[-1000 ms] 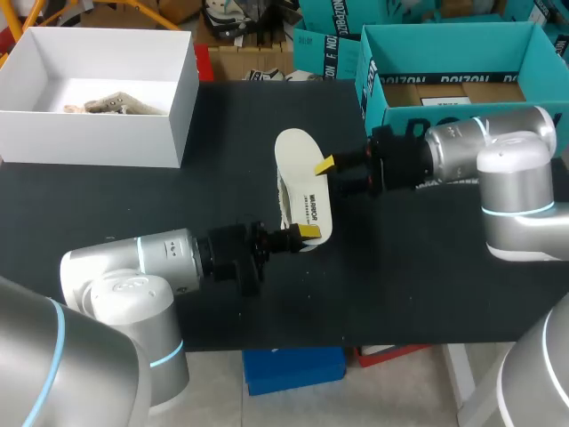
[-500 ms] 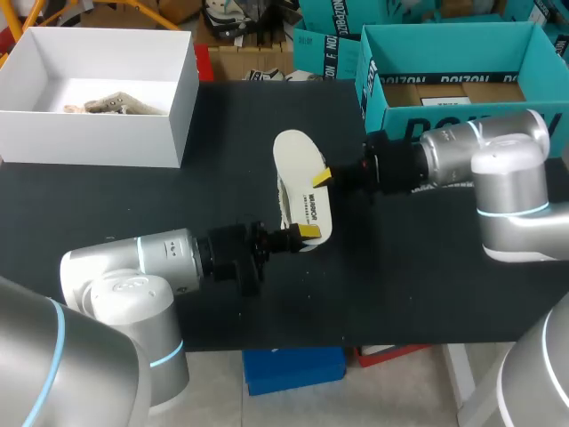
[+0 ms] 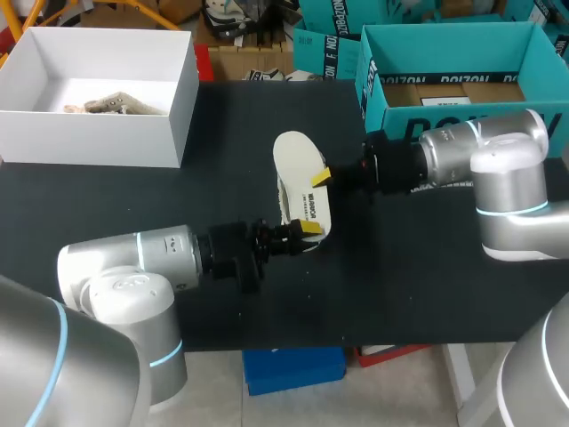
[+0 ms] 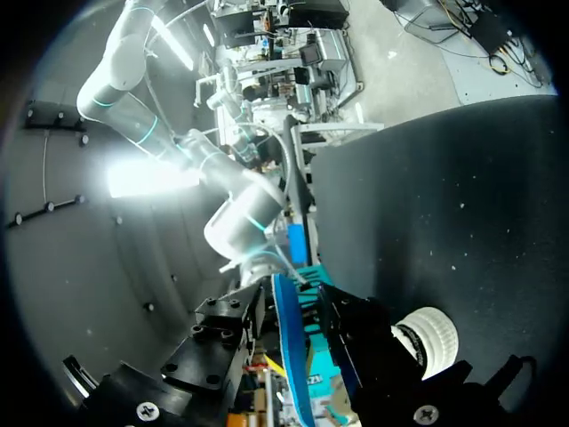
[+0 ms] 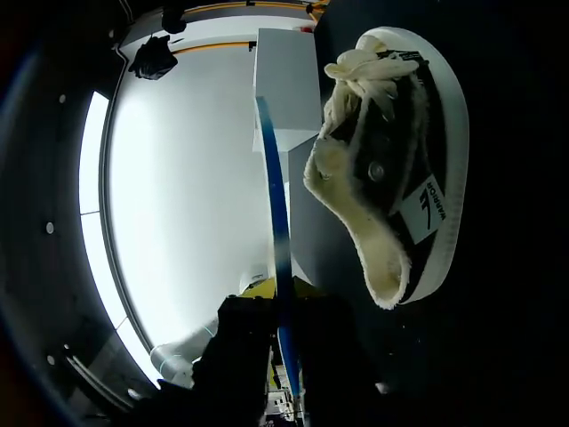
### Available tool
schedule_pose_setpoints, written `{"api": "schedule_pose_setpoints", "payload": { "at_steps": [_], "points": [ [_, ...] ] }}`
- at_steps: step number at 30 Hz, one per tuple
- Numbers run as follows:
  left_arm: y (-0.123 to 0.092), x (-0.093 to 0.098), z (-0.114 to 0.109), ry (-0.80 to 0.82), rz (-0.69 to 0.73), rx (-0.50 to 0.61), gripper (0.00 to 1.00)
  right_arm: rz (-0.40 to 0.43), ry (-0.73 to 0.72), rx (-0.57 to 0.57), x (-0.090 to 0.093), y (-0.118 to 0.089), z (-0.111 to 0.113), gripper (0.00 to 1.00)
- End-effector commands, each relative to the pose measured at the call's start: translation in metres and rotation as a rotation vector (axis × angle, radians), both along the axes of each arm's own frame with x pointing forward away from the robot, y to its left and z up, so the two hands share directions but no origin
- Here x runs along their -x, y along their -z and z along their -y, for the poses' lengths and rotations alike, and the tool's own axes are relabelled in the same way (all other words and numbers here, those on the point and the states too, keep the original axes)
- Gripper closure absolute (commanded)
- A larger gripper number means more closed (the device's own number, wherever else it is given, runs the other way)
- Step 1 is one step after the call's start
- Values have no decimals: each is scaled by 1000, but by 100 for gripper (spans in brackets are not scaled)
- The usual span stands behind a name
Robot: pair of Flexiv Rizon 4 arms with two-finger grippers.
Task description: Take the shoe out of the shoebox, open the shoe tongue, remove and reinsert the insole, then place the shoe into the shoebox
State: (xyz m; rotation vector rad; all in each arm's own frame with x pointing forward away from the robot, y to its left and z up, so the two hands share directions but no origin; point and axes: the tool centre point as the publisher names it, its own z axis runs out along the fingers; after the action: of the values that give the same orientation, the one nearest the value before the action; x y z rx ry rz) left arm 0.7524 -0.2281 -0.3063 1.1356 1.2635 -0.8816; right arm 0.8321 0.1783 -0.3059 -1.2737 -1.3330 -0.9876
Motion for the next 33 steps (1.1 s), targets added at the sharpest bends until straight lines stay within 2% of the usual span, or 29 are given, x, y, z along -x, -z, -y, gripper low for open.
{"api": "schedule_pose_setpoints", "payload": {
  "at_steps": [1,9,12,17,24,33],
  "points": [
    [-21,4,-19,-47,-75,-160,0,0,-1,-1,-1,2,-1,100],
    [-44,7,-61,-76,-214,-442,0,0,-1,-1,-1,2,-1,100],
    [-59,8,-69,-49,-225,-491,0,0,-1,-1,-1,2,-1,100],
    [-88,3,-72,35,-234,-600,0,0,-1,-1,-1,2,-1,100],
    [-112,-17,-72,58,-349,-743,0,0,-1,-1,-1,2,-1,100],
    [-136,-26,-59,112,-288,-940,0,0,-1,-1,-1,2,-1,100]
  ]
}}
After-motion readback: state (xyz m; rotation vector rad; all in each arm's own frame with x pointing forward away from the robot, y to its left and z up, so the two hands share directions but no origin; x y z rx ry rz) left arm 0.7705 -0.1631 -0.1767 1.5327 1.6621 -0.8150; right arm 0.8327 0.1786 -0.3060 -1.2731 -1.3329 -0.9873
